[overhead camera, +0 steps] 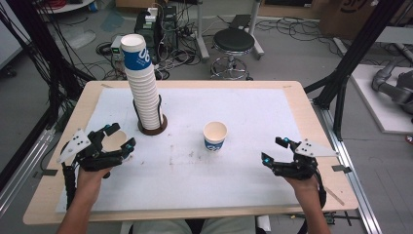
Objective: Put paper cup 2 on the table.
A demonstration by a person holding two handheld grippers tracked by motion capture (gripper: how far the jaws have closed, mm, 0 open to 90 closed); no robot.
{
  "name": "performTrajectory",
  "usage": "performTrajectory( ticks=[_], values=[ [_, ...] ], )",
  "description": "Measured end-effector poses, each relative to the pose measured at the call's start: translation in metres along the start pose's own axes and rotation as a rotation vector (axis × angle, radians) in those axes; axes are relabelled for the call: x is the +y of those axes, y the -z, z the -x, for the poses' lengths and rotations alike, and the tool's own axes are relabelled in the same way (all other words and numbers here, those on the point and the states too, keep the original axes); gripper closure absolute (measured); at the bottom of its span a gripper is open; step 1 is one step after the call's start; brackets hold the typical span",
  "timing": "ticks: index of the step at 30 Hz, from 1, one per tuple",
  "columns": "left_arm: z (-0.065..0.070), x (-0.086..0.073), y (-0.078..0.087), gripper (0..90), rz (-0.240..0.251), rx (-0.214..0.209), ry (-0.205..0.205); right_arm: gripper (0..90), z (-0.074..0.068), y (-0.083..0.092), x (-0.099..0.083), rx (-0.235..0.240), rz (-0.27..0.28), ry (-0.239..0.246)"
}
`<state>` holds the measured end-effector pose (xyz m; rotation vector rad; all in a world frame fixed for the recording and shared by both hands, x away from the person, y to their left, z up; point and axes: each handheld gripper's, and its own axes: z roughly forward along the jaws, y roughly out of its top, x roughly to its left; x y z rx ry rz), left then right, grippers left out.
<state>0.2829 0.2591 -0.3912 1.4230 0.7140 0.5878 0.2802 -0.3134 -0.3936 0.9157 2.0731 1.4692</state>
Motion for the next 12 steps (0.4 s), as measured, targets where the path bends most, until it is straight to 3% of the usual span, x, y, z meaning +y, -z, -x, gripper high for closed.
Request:
performTrajectory(
  ticks=[12],
  values=[
    [-0.0001, -0.0007, -0.0011, 17.2, -0.003, -0.001, -0.002, 20.4, 0.0018, -0.001, -0.0006, 0.009, 0.001, -0.006]
  ],
)
